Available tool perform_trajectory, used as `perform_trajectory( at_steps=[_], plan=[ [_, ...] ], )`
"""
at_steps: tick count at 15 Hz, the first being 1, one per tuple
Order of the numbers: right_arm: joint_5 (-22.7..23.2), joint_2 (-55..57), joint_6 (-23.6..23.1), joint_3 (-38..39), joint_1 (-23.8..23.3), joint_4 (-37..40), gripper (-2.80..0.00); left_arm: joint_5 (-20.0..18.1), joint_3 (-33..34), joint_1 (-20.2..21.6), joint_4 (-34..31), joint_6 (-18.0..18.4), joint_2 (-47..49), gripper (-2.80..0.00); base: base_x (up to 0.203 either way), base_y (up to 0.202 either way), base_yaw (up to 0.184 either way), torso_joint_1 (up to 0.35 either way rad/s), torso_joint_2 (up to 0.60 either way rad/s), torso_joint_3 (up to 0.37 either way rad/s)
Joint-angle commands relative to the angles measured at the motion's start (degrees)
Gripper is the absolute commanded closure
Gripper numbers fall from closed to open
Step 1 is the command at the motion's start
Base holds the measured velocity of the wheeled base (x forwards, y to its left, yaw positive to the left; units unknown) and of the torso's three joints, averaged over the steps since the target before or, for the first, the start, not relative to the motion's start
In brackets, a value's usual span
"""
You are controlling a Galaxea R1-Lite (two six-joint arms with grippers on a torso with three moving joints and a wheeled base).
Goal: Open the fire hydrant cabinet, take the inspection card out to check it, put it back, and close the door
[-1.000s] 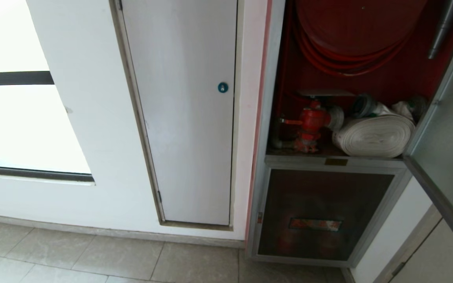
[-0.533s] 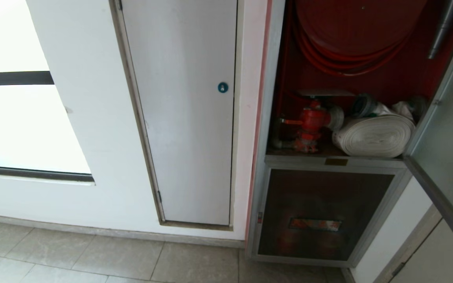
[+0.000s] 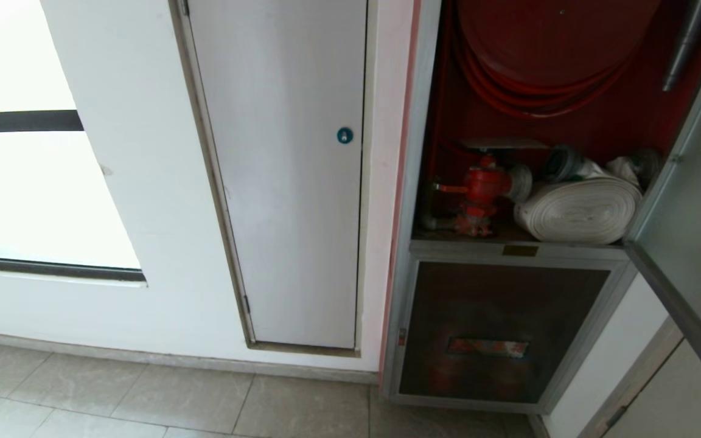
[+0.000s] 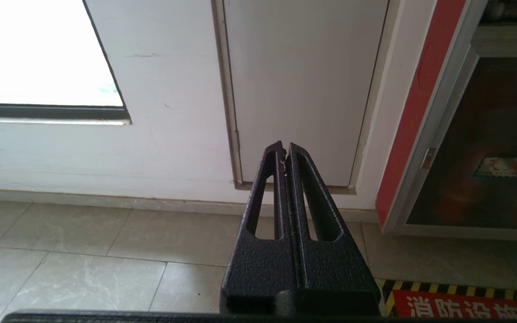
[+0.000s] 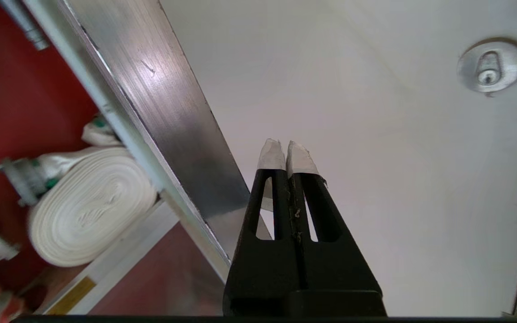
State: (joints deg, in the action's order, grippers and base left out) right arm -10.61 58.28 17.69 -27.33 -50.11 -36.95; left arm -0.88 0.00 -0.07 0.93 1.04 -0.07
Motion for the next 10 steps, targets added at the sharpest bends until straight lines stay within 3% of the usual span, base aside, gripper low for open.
perform_trajectory(
  at_steps=[1, 5, 8, 10],
  plan=[
    [1.0, -1.3, 0.1, 0.4, 0.2, -0.1, 0.00, 0.0, 0.4, 0.0, 0.0, 0.0, 0.1, 0.00, 0.000, 0.000, 0.000, 0.000, 0.00, 0.000],
    [7.5, -6.5, -0.2, 2.0, 1.0, 0.9, 0.00, 0.0, 0.4, 0.0, 0.0, 0.0, 0.1, 0.00, 0.000, 0.000, 0.000, 0.000, 0.00, 0.000],
    [13.7, -10.7, -0.1, 2.1, 2.8, 6.9, 0.00, 0.0, 0.4, 0.0, 0.0, 0.0, 0.1, 0.00, 0.000, 0.000, 0.000, 0.000, 0.00, 0.000],
    [15.4, -12.6, -0.1, 1.7, 6.8, 9.9, 0.00, 0.0, 0.4, 0.0, 0.0, 0.0, 0.1, 0.00, 0.000, 0.000, 0.000, 0.000, 0.00, 0.000]
  ],
)
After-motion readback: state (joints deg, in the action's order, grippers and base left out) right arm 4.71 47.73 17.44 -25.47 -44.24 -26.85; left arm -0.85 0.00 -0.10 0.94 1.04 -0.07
